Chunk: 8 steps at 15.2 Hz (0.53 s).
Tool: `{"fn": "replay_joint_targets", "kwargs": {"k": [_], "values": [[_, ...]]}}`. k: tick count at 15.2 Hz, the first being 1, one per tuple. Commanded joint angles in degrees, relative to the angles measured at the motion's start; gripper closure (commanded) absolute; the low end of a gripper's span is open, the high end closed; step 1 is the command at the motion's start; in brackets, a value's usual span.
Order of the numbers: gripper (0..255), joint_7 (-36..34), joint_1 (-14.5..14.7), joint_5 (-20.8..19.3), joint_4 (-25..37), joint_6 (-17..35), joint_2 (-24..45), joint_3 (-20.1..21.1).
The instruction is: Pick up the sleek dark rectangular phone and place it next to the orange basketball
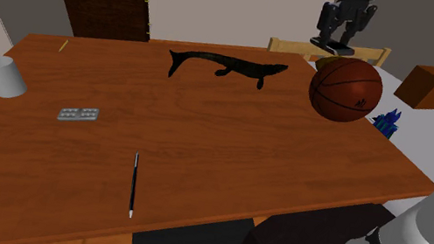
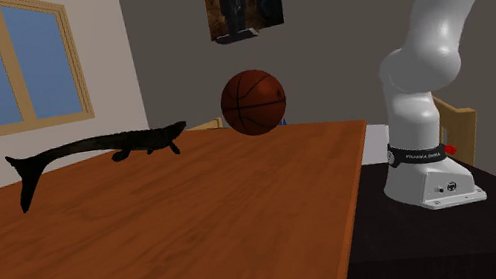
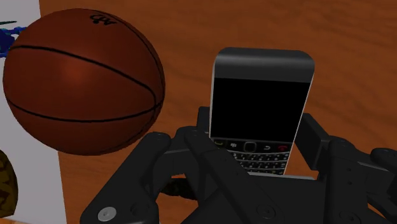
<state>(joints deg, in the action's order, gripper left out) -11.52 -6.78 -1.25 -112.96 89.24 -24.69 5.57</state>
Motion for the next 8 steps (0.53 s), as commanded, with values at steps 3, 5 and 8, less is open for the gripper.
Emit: {"fn": "replay_joint_targets", "kwargs": {"k": [3,5,8], "values": [[255,5.0,-1.4,-1.3,-4.7,-0.2,-5.0,-3.7],[255,7.4,-2.1,-2.2,-6.4,-0.5,-7.2,-5.7],[255,11.2,-3.3,-3.9,-8.5,-1.1,-10.1,-8.7]]}}
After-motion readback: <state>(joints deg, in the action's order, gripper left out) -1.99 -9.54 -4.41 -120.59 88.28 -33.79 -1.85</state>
